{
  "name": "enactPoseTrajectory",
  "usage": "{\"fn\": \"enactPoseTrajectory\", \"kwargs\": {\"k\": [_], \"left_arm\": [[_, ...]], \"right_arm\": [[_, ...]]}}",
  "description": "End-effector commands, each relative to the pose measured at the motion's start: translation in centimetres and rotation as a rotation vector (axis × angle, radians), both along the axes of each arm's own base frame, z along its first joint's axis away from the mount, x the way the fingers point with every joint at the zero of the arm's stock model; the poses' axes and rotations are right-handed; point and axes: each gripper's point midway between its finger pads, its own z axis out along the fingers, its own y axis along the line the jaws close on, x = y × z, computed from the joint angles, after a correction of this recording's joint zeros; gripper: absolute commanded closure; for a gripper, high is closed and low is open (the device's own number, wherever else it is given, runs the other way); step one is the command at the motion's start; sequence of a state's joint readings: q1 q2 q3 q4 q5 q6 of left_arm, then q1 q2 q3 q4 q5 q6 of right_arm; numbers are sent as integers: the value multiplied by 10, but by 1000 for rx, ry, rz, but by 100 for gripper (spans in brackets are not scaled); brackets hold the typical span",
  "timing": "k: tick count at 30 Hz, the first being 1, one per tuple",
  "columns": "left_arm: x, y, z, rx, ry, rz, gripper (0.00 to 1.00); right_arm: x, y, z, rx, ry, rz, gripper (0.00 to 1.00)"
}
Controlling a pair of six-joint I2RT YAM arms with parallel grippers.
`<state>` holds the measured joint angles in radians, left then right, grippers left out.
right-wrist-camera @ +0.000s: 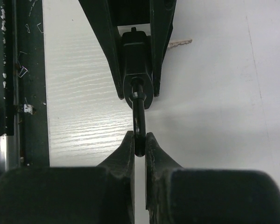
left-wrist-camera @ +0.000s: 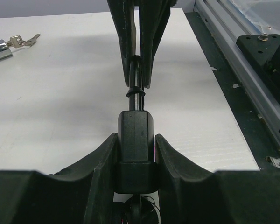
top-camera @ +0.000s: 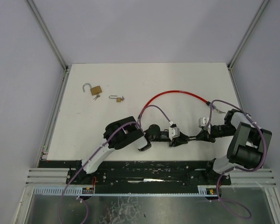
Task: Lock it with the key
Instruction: Lock the lock.
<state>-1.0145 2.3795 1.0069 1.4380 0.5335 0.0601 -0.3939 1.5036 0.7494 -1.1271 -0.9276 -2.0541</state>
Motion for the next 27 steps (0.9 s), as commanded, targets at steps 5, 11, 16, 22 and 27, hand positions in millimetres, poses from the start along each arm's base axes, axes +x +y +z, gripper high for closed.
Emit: {"fn": "enactPoseTrajectory", "kwargs": {"k": [5, 11, 16, 22, 27], "left_arm": [[-1, 6, 41, -92, -61, 28, 55], [8, 29, 73, -127, -115, 119, 37], [1, 29, 74, -97, -111, 69, 28], [-1, 16, 65, -64, -121, 44, 25], [3, 6, 55, -21, -110, 35, 27]], "right_arm": [[7, -6, 43, -5, 63, -47, 100], [10, -30, 57, -174, 69, -98, 100], [8, -37, 69, -243, 28, -129, 100], [5, -29, 71, -283, 31, -113, 100], [8, -12, 58, -350, 35, -99, 100]]}}
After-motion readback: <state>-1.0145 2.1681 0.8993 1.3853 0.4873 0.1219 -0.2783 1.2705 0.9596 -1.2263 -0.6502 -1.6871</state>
